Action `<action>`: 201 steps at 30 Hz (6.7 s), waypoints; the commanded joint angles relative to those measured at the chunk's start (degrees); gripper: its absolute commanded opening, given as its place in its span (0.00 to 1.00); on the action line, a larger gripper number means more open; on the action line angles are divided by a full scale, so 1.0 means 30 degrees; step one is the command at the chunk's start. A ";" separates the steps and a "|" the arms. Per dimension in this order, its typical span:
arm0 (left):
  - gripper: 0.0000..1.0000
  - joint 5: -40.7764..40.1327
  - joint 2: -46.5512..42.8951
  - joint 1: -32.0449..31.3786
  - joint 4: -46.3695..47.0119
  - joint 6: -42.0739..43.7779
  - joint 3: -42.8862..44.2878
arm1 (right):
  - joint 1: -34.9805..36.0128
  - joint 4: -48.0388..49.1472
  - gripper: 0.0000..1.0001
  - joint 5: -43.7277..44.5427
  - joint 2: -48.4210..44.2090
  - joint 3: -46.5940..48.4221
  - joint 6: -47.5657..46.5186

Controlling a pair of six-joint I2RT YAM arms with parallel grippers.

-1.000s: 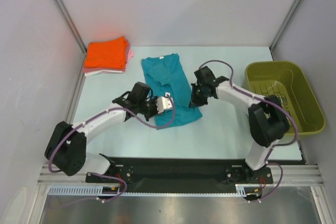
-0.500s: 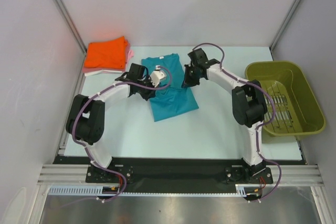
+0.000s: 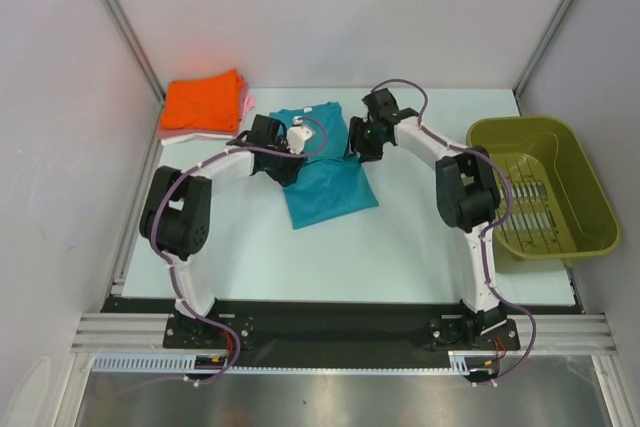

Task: Fold and stack the t-shirts
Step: Fold the tshirt, then neatly place the folded tshirt to the corner

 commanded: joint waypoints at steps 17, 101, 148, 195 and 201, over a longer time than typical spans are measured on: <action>0.59 0.2419 -0.2537 -0.0280 -0.0593 0.1118 -0.0236 | 0.0902 0.3962 0.33 -0.0699 -0.2662 -0.3601 0.0105; 0.00 -0.2272 -0.9792 -0.6900 -0.3429 0.4807 -0.7968 | 0.1280 -0.1251 0.00 0.0704 -1.1440 -1.4052 0.0074; 0.00 0.3532 0.0193 0.0834 -0.6337 0.1409 0.5477 | -0.1383 0.0357 0.00 0.0819 -0.6581 -0.7728 0.2829; 0.52 0.4376 0.6283 0.0746 -0.1179 -1.1042 0.5856 | -0.1325 0.3141 0.62 0.3398 -1.1824 -1.3734 0.3123; 0.17 0.6105 0.6668 0.0746 -0.1005 -1.1337 0.6063 | -0.1675 0.2349 0.62 0.3956 -1.2937 -1.3734 0.2713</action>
